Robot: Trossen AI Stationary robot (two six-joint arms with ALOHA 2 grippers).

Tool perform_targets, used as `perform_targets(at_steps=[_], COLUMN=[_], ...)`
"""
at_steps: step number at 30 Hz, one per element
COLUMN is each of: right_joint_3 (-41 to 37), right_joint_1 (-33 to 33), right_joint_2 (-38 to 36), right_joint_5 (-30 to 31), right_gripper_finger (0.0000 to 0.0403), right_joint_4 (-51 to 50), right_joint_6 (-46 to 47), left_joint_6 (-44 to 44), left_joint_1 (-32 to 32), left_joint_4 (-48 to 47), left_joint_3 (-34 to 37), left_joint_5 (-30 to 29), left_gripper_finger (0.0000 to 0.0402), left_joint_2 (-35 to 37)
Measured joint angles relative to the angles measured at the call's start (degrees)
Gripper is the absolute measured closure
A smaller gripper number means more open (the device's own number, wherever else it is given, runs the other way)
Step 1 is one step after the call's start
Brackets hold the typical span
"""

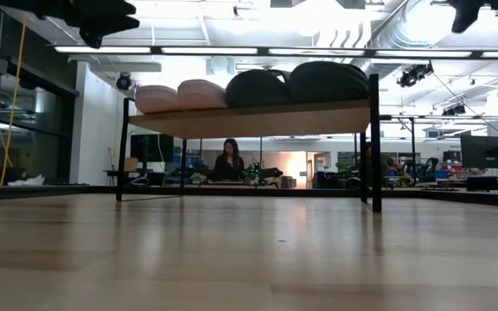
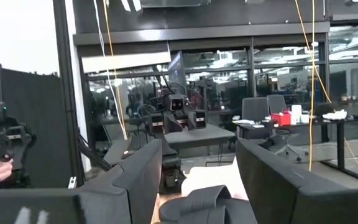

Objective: Pick and place slides into the shelf
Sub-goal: Return to Home Position

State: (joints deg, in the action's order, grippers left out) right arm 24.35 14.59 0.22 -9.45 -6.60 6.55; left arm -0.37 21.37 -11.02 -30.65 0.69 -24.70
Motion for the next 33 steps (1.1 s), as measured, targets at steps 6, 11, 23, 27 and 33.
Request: perform_targets(at_steps=[6,11,23,27,33], right_joint_3=[-5.1,-9.8,-22.0,-23.8,-23.8], right_joint_1=[0.0,0.0,0.0,0.0,0.0], right_joint_2=[1.1,0.3,0.1,0.1,0.1], right_joint_5=[-0.4,-0.8,-0.6,-0.6,-0.6], right_gripper_finger=[0.0206,0.0206,0.0206,0.0206,0.0206], right_joint_4=[2.5,9.8,21.5,22.9,21.8], right_joint_6=[0.0,1.2,5.7,6.6,6.5], left_joint_6=[-1.8,-4.4,-8.8,-10.4,-10.4], left_joint_1=[0.0,0.0,0.0,-0.4,-4.6], left_joint_4=[3.6,7.5,17.5,20.7,22.1], left_joint_3=[6.3,11.9,21.7,24.7,28.3], left_joint_5=[0.3,1.1,3.0,4.7,2.3], left_gripper_finger=[0.0236,0.0236,0.0236,0.0236,0.0236], left_joint_2=[3.5,6.2,9.0,9.0,9.0])
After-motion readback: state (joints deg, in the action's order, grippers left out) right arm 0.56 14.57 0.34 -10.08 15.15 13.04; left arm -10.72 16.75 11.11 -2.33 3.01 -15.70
